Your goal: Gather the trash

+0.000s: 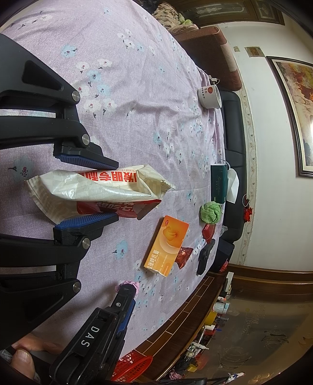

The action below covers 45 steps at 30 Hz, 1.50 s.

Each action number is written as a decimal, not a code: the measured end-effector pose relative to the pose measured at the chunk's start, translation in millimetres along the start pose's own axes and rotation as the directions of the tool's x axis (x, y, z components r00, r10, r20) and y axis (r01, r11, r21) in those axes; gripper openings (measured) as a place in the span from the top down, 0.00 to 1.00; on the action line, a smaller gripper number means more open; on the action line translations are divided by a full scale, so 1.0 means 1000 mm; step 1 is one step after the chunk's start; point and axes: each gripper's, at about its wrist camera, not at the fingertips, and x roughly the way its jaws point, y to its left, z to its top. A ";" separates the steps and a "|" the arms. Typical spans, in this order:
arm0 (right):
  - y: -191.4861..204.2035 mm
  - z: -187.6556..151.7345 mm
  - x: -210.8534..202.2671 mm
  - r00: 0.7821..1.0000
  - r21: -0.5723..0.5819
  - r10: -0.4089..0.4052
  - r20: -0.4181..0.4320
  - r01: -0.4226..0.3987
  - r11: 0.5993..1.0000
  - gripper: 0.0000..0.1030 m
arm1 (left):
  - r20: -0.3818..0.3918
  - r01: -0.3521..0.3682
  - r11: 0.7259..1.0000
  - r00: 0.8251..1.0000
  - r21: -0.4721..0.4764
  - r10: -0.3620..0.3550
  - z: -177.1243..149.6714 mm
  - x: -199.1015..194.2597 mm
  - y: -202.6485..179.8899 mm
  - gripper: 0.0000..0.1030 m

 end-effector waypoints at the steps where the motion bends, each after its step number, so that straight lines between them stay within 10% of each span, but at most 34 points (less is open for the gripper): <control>1: 0.000 0.000 0.000 1.000 0.001 0.000 -0.002 0.000 1.000 0.74 | 0.000 -0.001 1.000 1.000 0.000 0.001 0.001 0.000 -0.001 0.67; 31: -0.033 -0.004 -0.054 0.994 0.064 -0.101 0.039 0.099 0.993 0.74 | 0.011 0.062 0.996 0.998 0.065 -0.063 0.010 -0.031 -0.046 0.67; 45: -0.120 0.002 -0.103 0.978 0.248 -0.176 0.108 0.145 0.958 0.74 | 0.002 0.182 0.964 0.982 0.194 -0.186 0.037 -0.041 -0.125 0.67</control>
